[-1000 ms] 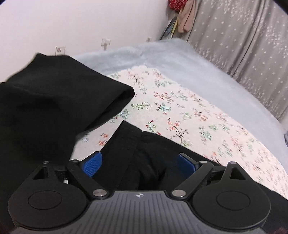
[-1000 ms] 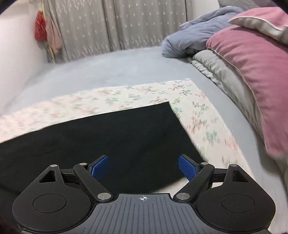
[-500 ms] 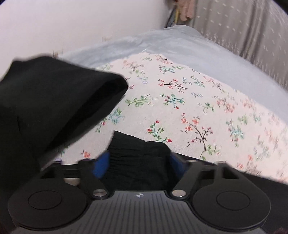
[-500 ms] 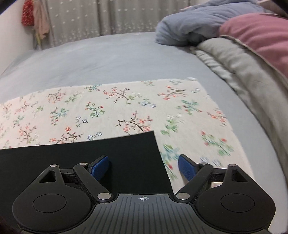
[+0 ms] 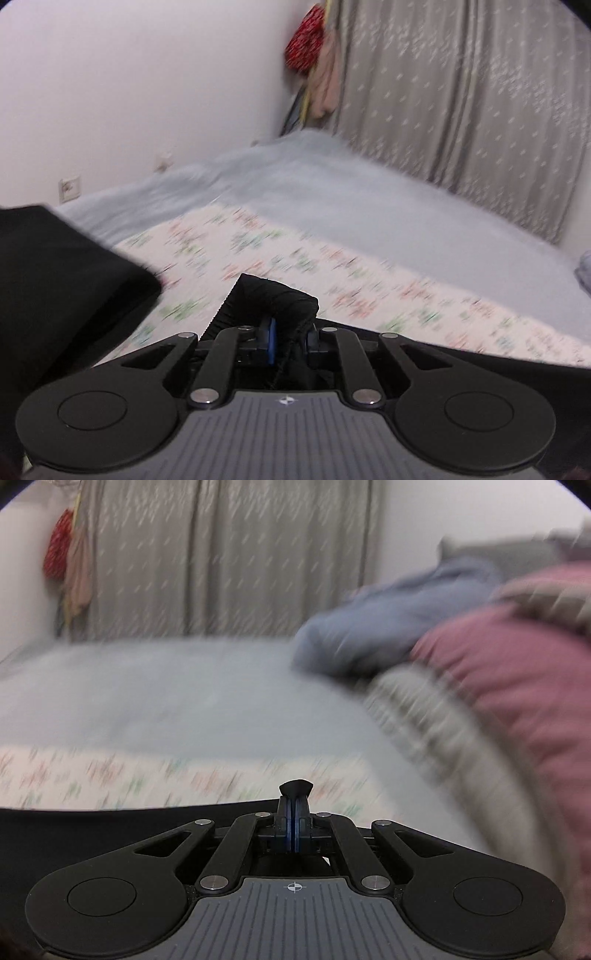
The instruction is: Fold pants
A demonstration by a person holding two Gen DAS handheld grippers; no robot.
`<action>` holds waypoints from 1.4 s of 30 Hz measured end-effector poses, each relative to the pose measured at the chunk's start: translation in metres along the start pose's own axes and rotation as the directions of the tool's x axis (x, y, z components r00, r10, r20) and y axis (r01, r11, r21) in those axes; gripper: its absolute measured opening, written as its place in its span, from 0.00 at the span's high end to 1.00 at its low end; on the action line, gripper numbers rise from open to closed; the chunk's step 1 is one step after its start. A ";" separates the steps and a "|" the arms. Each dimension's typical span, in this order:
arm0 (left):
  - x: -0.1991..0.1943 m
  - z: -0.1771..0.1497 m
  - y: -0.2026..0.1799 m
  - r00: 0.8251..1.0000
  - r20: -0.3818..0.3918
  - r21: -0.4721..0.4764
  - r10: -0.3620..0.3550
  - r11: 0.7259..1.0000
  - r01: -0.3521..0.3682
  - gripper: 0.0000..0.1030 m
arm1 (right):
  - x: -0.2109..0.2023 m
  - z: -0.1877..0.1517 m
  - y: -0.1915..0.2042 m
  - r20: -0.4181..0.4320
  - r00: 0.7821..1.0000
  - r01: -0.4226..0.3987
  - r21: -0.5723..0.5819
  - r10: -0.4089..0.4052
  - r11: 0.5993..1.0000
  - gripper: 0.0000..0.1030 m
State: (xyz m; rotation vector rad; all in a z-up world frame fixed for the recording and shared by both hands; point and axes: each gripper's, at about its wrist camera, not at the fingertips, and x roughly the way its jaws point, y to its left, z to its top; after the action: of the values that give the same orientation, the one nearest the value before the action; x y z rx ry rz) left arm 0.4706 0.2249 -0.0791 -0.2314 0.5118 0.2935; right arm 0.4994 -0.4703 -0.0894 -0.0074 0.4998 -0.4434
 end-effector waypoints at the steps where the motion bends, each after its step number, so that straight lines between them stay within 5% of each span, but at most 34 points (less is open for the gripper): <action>1: 0.005 0.001 -0.006 1.000 0.003 0.015 -0.011 1.000 0.011 1.00 | 0.000 0.007 0.000 0.025 0.999 0.034 -0.018 -0.033 0.999 1.00; 7: 0.050 -0.003 -0.034 0.999 -0.053 0.036 -0.010 0.999 0.012 1.00 | 0.046 0.005 0.008 -0.064 0.985 0.156 -0.068 -0.161 0.985 1.00; 12: 0.057 -0.006 -0.035 0.999 -0.043 0.066 0.011 0.998 -0.008 1.00 | 0.066 -0.021 0.022 -0.066 0.980 0.181 -0.074 -0.186 0.981 1.00; 18: 0.051 0.005 -0.024 0.997 -0.069 -0.040 -0.033 0.999 0.031 1.00 | 0.059 -0.006 0.008 -0.081 0.985 0.153 0.025 -0.151 0.988 1.00; 23: 0.035 0.011 -0.025 0.999 -0.004 -0.057 -0.041 0.998 0.040 1.00 | 0.027 0.028 0.012 0.108 0.986 0.122 0.077 -0.130 0.989 1.00; 28: 0.040 0.003 -0.006 0.999 0.009 -0.143 -0.053 0.988 0.054 1.00 | 0.014 0.033 0.027 0.225 0.960 0.154 0.064 -0.165 0.986 1.00; 32: 0.035 0.006 -0.004 0.999 0.048 -0.140 -0.020 0.990 0.027 1.00 | 0.018 0.045 0.039 0.242 0.955 0.164 0.051 -0.171 0.985 1.00; 38: 0.039 0.019 0.008 0.999 0.048 -0.209 -0.004 0.978 0.014 1.00 | 0.005 0.099 0.064 0.355 0.920 0.170 0.028 -0.169 0.985 1.00; 42: 0.044 0.014 0.013 0.999 0.033 -0.234 -0.010 0.972 0.018 1.00 | 0.019 0.101 0.067 0.298 0.938 0.182 0.011 -0.177 0.983 1.00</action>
State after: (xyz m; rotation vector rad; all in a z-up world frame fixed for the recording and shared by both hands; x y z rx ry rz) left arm 0.5093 0.2511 -0.0915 -0.4586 0.4438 0.3433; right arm 0.5887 -0.4271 -0.0164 -0.1359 0.2052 -0.6059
